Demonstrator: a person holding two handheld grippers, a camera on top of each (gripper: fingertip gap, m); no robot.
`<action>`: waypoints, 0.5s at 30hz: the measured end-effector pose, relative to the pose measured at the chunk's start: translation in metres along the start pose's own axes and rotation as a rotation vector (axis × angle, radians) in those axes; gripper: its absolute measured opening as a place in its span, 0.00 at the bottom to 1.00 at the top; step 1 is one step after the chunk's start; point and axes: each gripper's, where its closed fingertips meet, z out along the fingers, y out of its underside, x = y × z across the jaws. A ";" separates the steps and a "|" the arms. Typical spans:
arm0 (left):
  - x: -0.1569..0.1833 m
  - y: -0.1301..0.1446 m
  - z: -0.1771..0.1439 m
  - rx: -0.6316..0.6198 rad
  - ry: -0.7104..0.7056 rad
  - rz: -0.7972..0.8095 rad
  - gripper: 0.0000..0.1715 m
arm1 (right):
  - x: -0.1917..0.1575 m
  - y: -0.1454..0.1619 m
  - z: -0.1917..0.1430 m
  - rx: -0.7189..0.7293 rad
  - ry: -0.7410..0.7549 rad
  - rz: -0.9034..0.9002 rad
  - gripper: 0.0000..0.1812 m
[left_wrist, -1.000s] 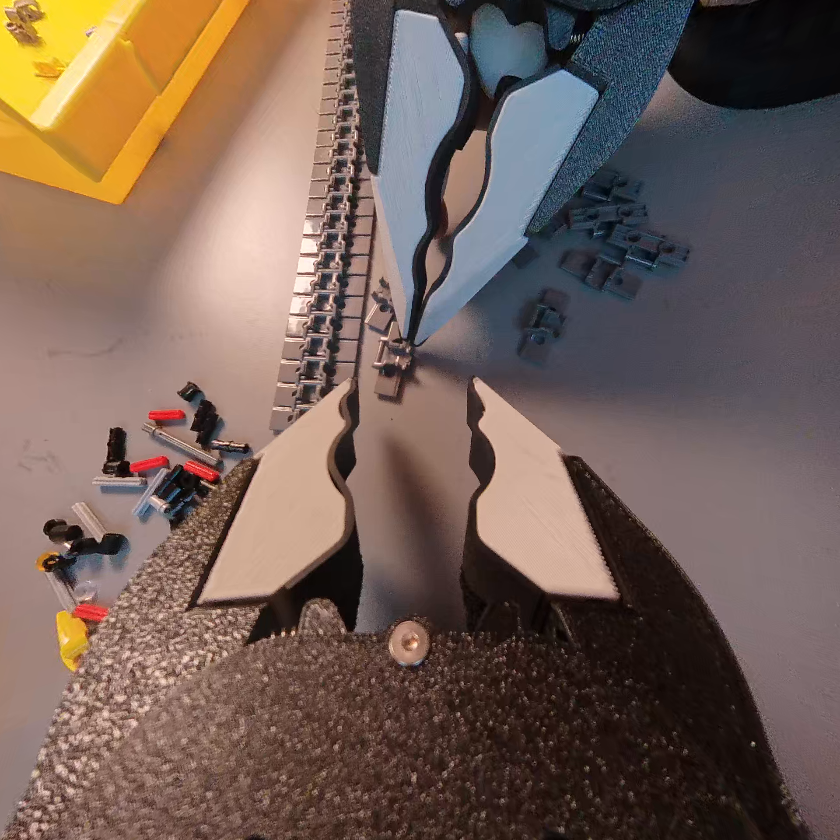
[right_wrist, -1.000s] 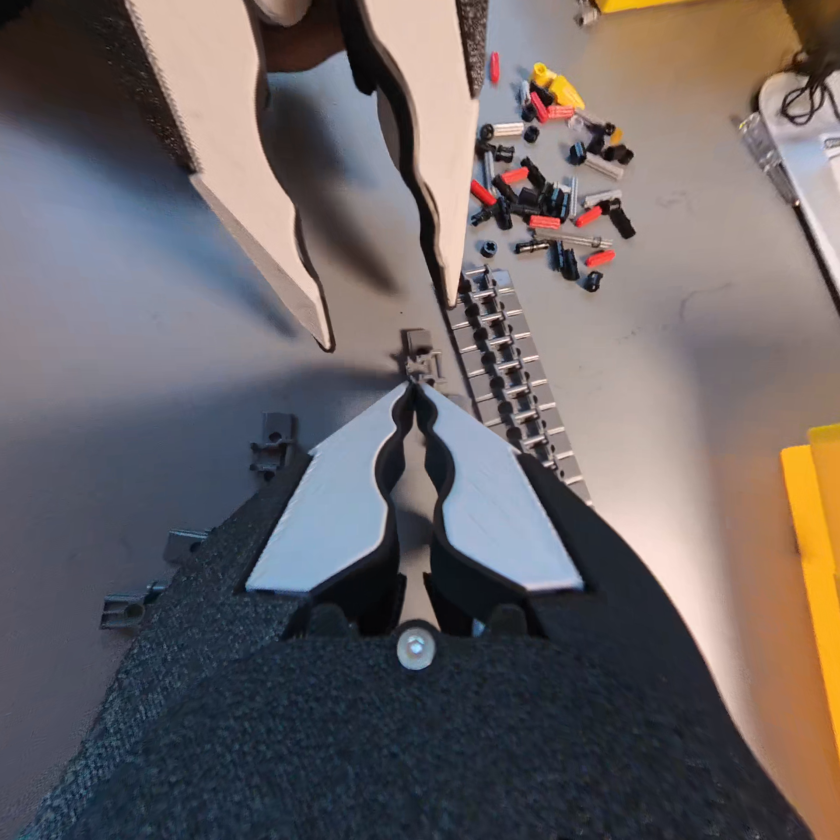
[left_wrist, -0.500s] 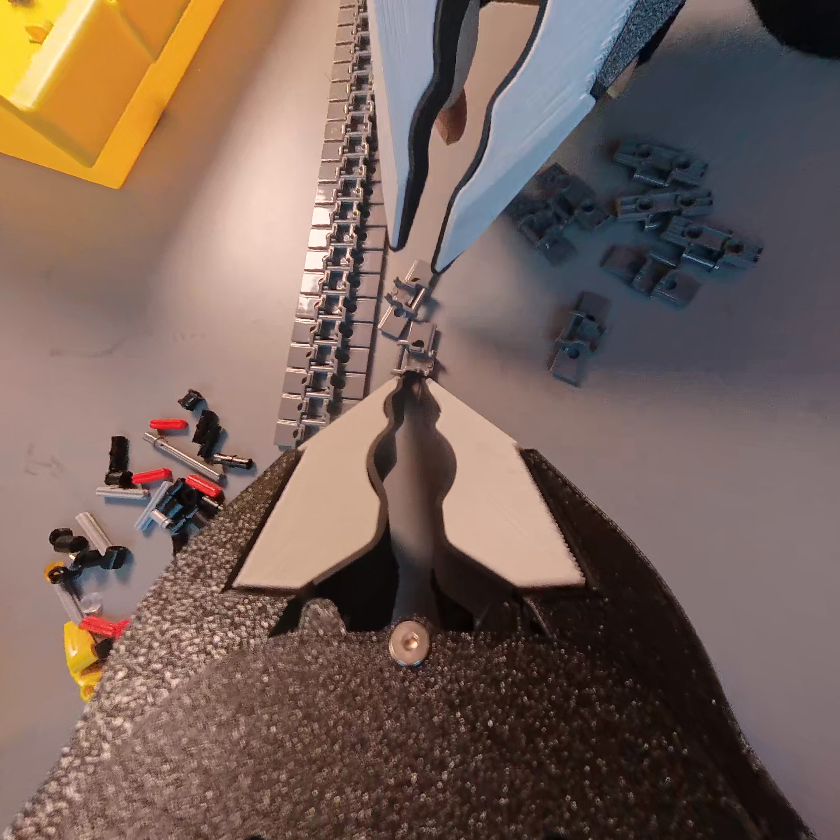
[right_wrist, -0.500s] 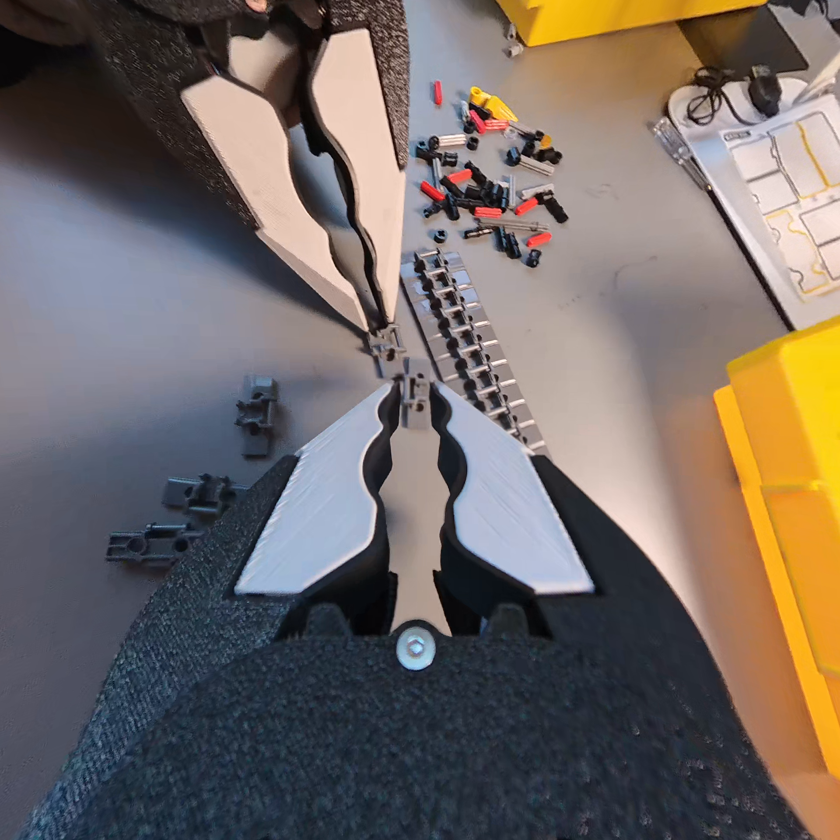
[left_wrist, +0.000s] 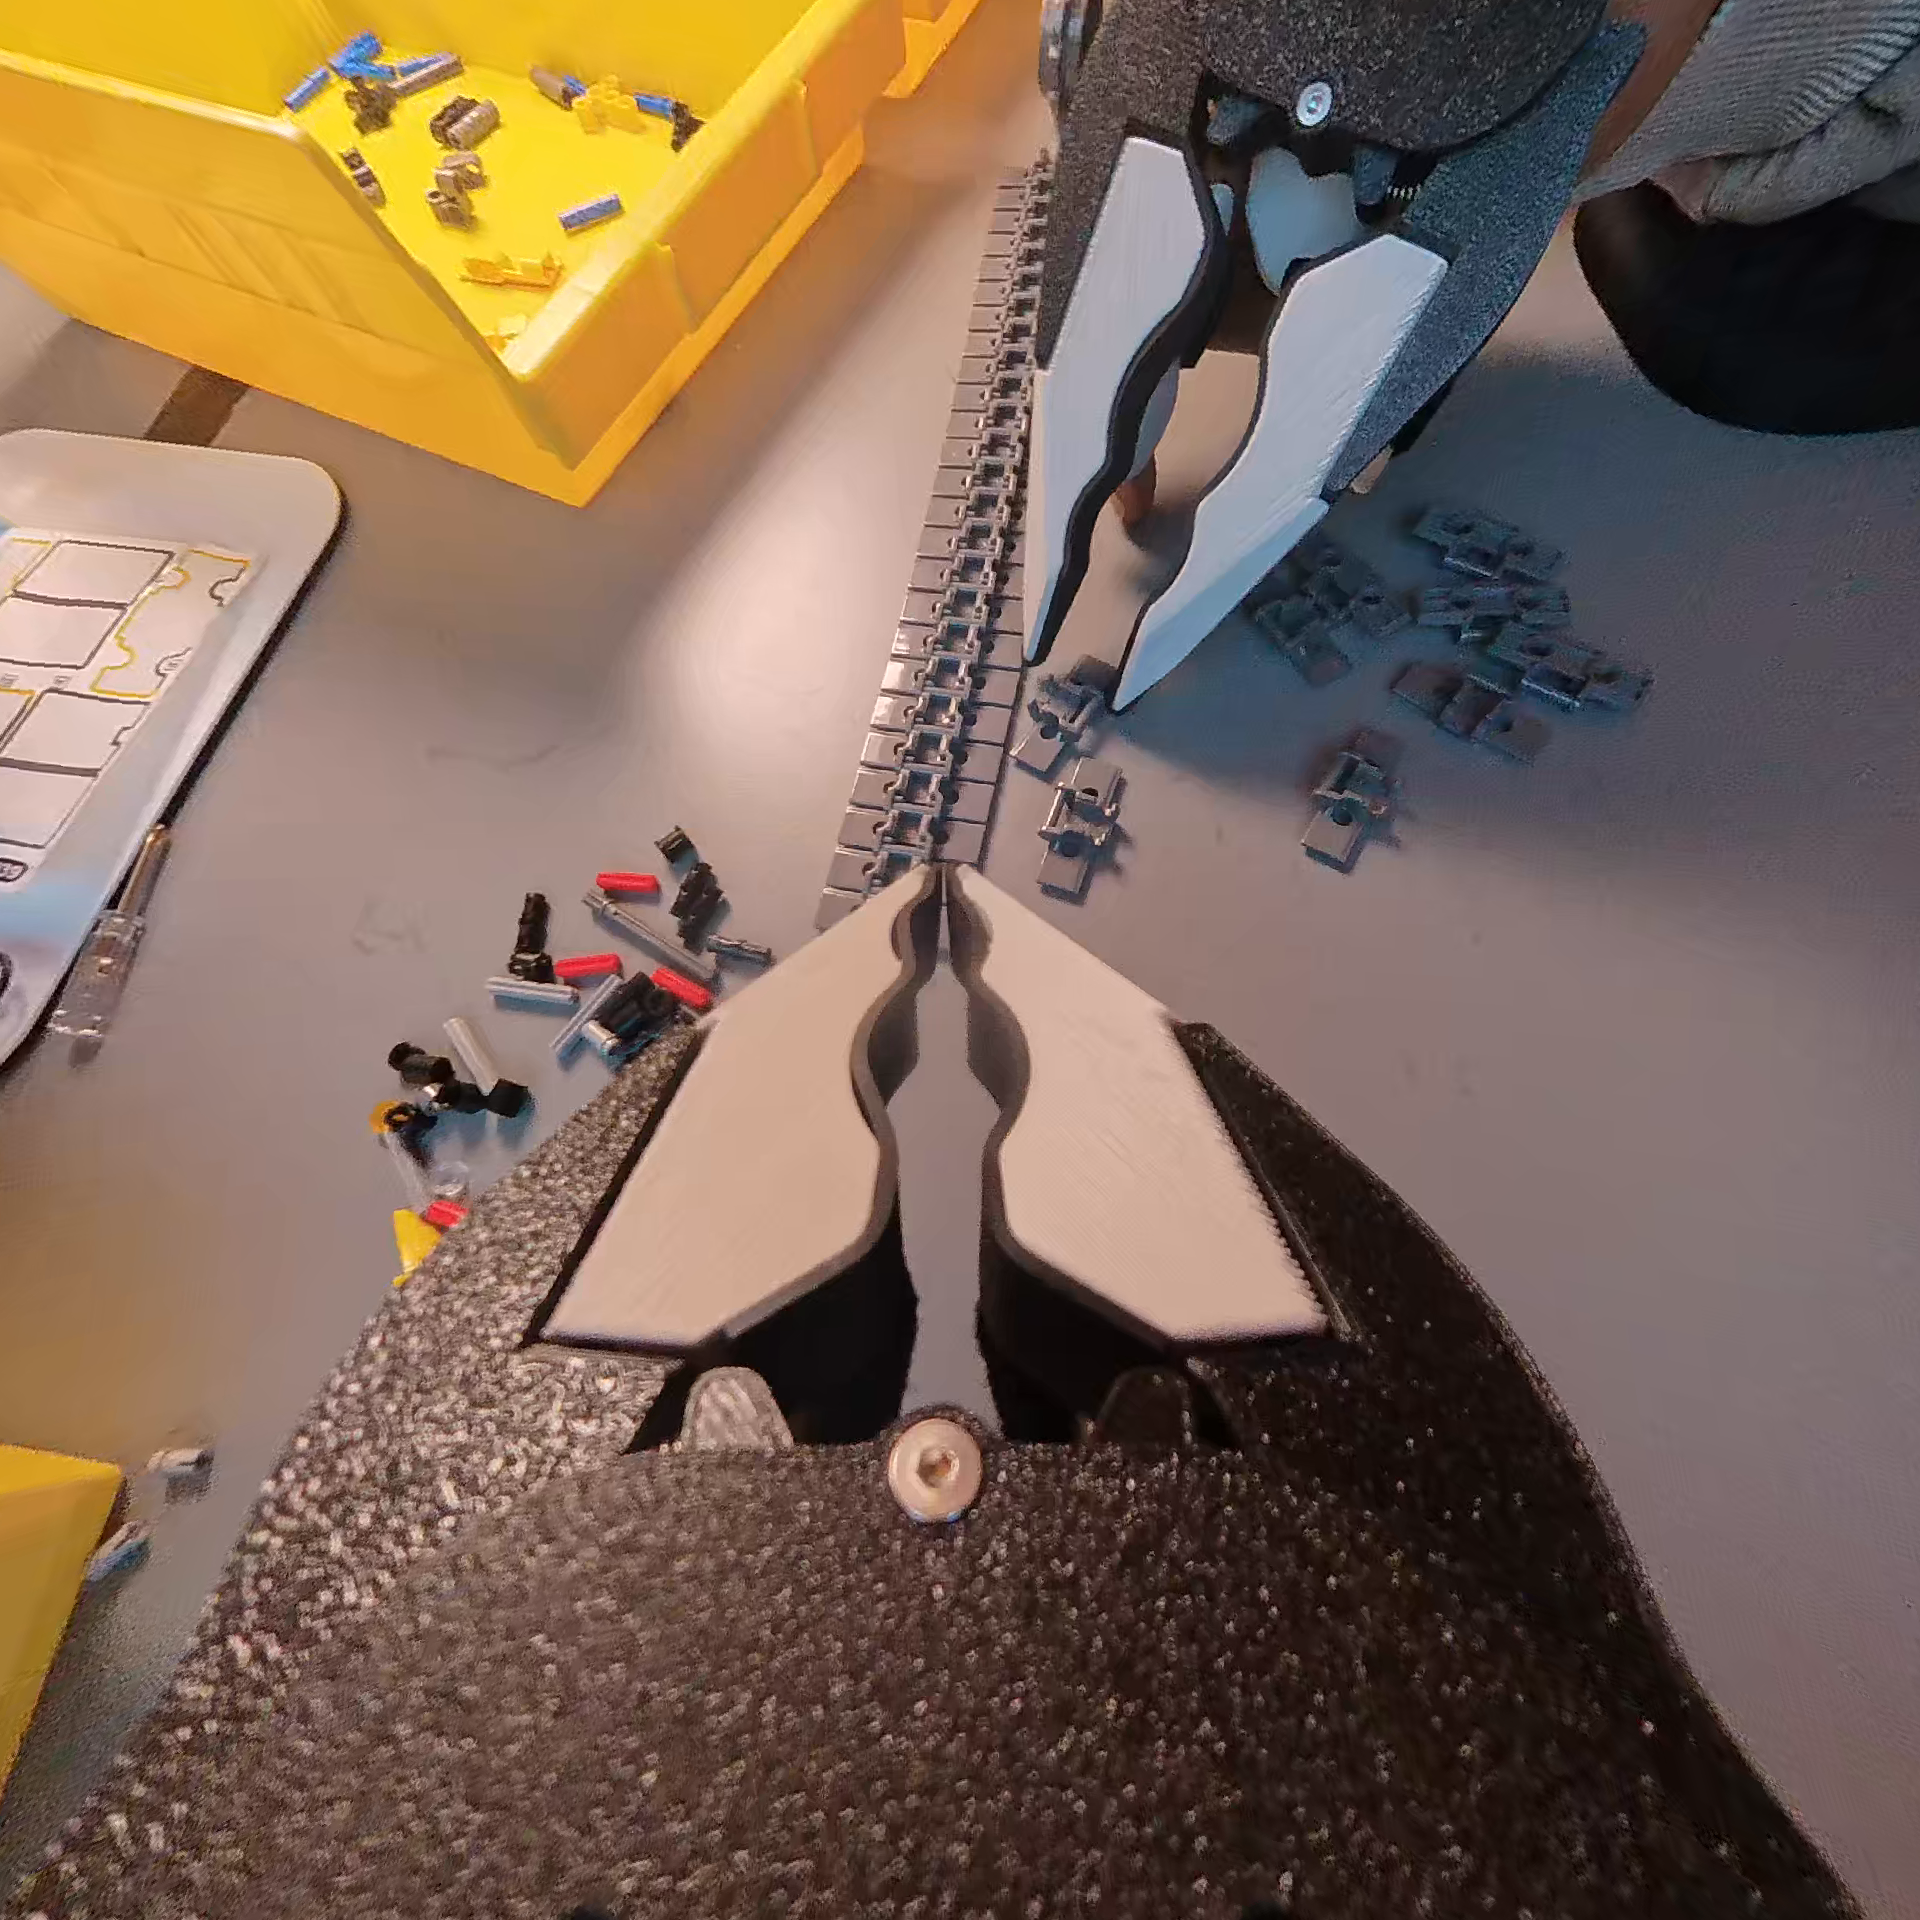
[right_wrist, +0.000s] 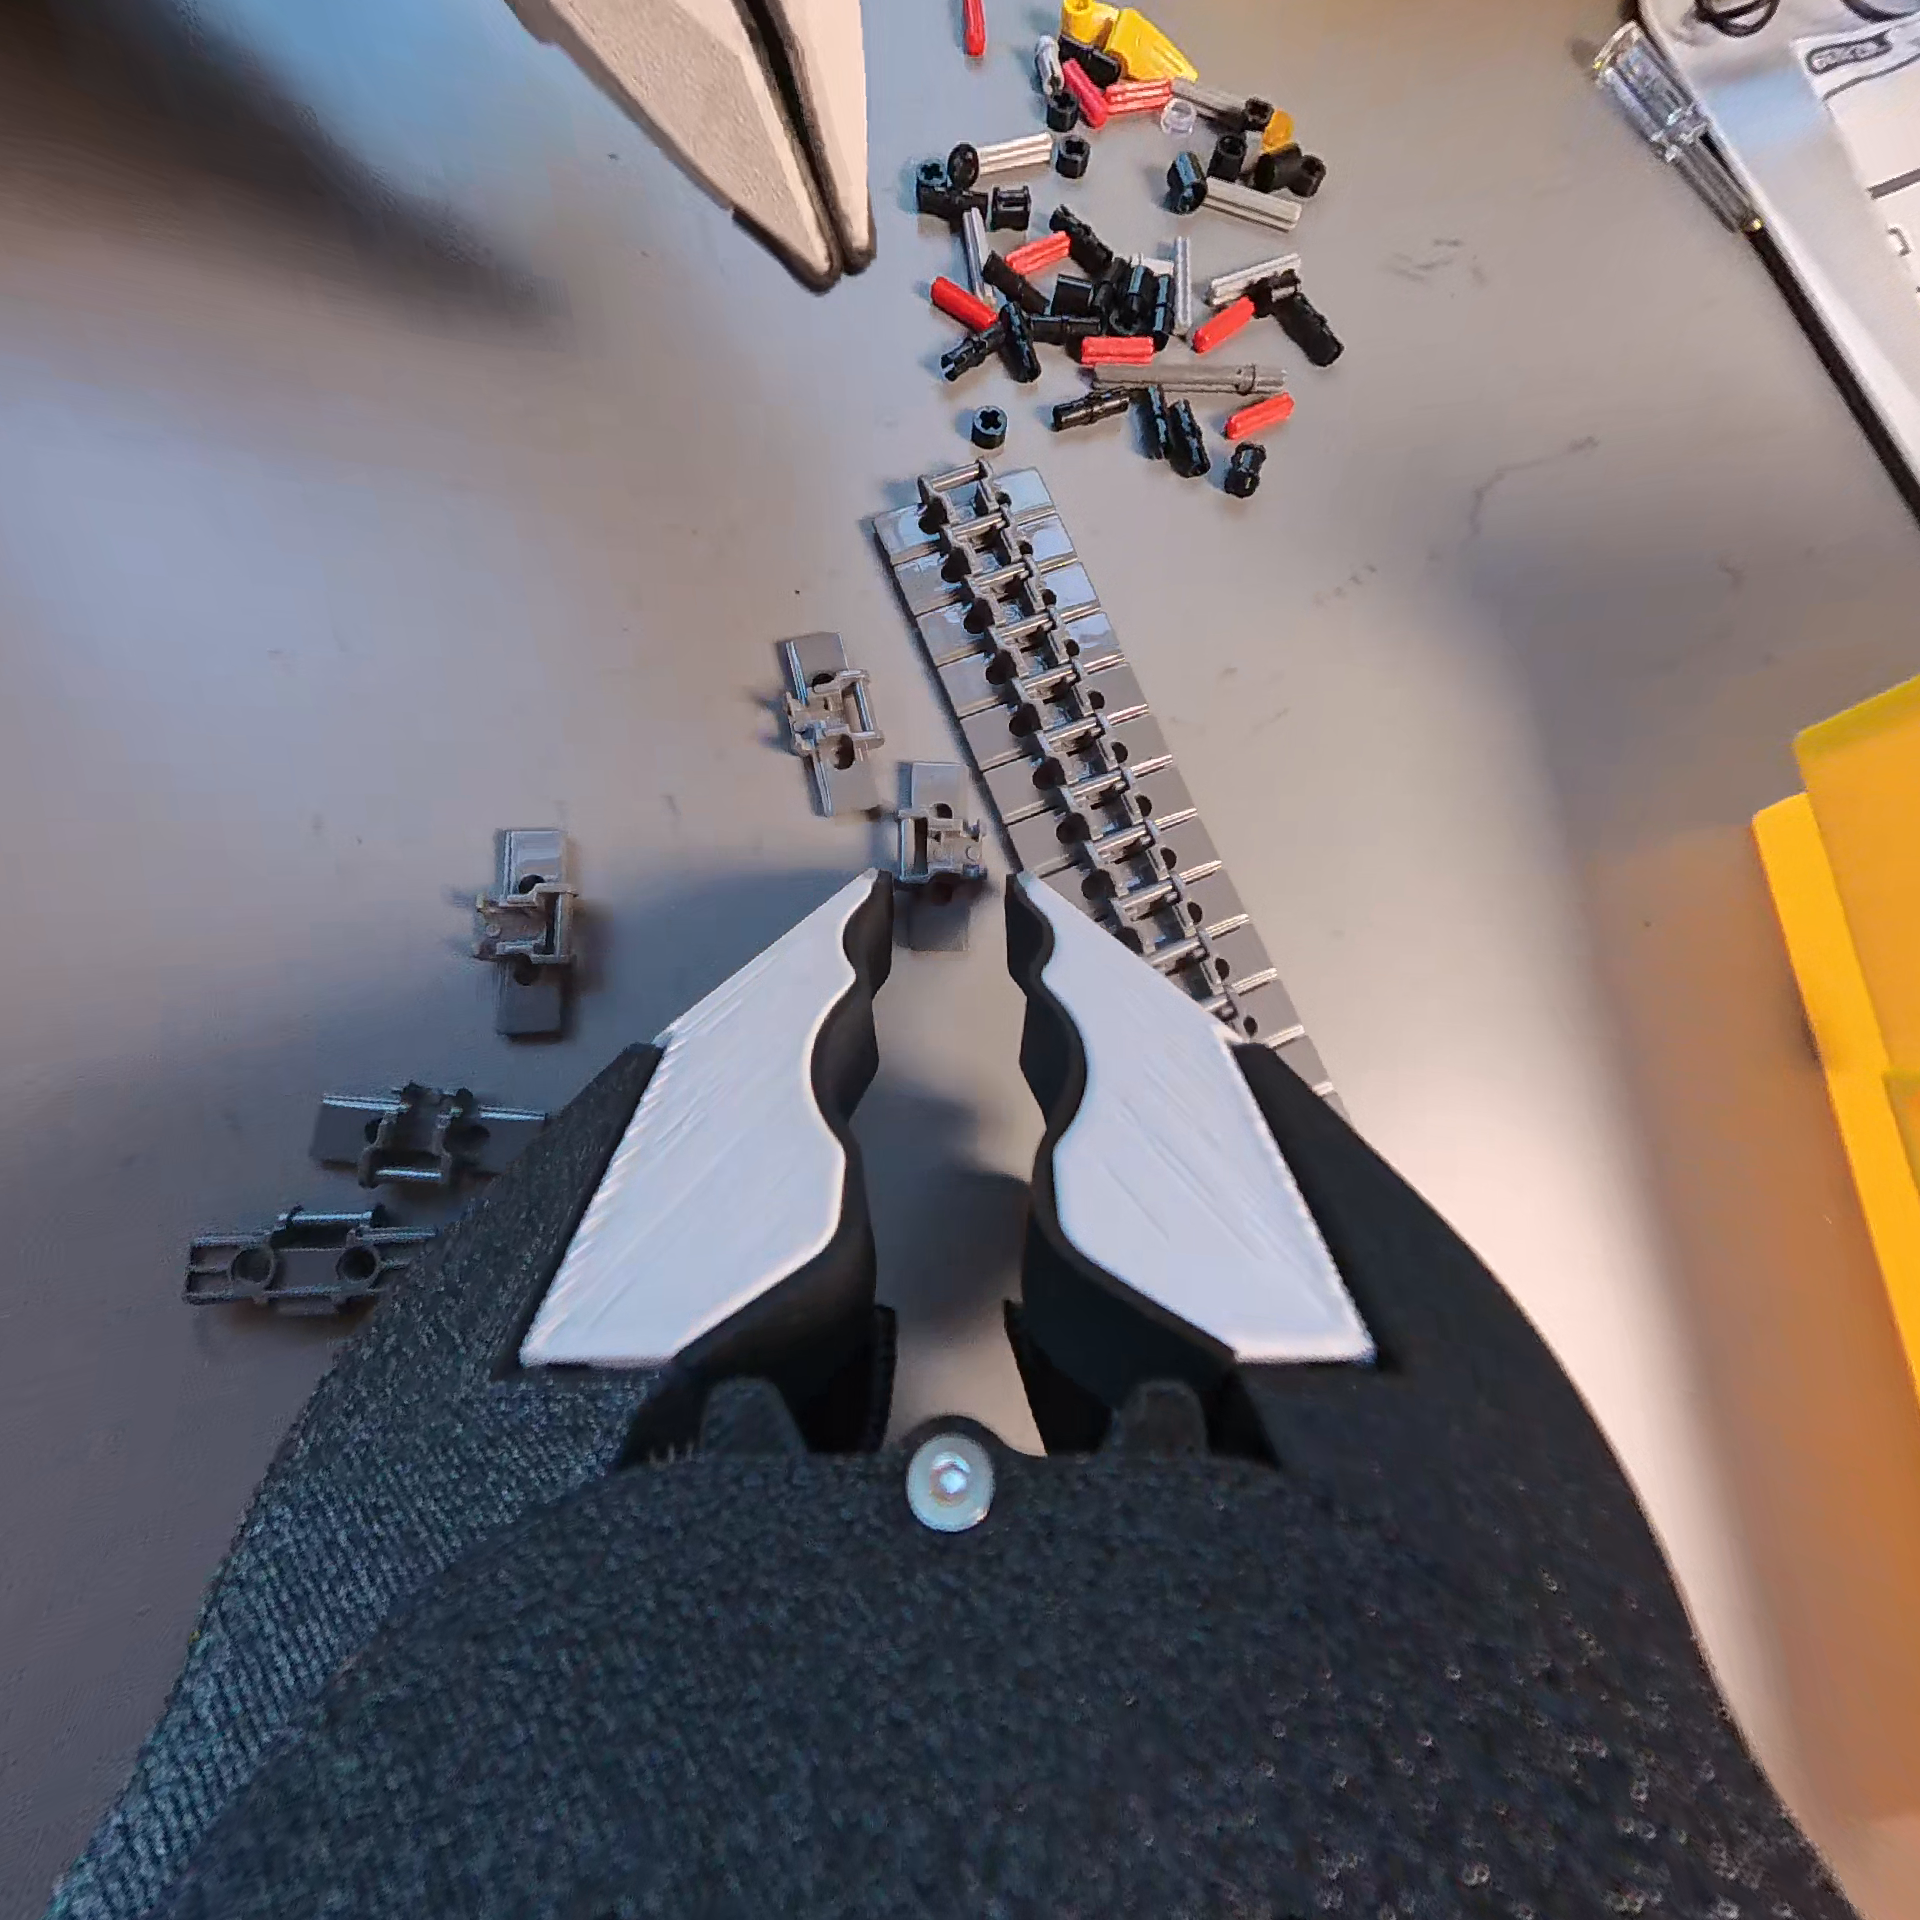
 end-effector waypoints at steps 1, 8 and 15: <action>0.003 0.001 0.003 -0.002 0.015 -0.001 0.05 | 0.000 0.000 0.001 -0.011 -0.001 -0.004 0.11; 0.028 0.009 0.040 -0.082 0.119 0.016 0.19 | -0.002 -0.001 0.004 -0.037 -0.018 0.008 0.10; 0.035 0.015 0.055 -0.159 0.171 0.040 0.10 | -0.003 0.000 0.004 -0.044 -0.019 0.007 0.09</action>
